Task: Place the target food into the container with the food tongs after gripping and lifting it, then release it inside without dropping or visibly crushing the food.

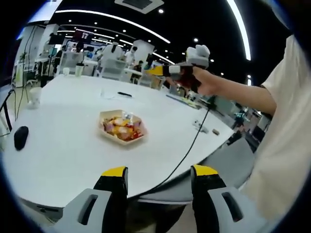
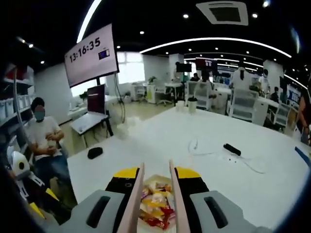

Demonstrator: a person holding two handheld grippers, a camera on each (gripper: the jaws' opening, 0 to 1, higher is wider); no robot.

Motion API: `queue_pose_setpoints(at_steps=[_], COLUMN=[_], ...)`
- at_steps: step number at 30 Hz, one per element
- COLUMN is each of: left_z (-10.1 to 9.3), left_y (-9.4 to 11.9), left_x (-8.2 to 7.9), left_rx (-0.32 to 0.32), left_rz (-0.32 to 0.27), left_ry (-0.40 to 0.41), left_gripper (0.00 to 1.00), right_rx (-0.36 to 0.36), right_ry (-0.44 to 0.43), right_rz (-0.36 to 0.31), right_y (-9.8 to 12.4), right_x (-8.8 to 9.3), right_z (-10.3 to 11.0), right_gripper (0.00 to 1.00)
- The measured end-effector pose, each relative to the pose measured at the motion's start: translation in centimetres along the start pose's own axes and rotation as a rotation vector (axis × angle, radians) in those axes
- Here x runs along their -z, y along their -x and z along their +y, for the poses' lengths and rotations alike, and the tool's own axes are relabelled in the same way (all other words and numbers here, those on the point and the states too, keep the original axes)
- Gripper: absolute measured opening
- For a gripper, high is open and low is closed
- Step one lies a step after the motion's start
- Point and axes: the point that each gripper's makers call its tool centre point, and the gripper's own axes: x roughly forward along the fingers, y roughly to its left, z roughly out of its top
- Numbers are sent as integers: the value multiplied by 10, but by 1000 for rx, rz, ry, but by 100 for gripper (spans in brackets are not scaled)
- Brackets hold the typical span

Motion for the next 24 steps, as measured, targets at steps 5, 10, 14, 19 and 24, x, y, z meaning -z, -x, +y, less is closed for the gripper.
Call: queue_pose_setpoints(at_steps=[5,10,14,19,24], left_z=[-9,-20,-28,-36,-37], left_y=[-11,-24,-32,-39,-43], left_x=[-3,-8,-13,-24,-45], left_rx=[35,76,99,128,146], left_rz=[17,34,40,53,34], left_ry=[-29,-61,-79,-120,-151], left_gripper=[51,51,51,50,49], right_rx=[0,-13,-31,-91,-222], right_ry=[-26,-49,-76,-107,-112], right_rz=[-6,-20,-33,-57,-77], right_y=[15,35,50,68,87], right_x=[5,7,10,17,22], right_z=[-5,-12,-13,-5,20], right_gripper=[27,28,28,28,29])
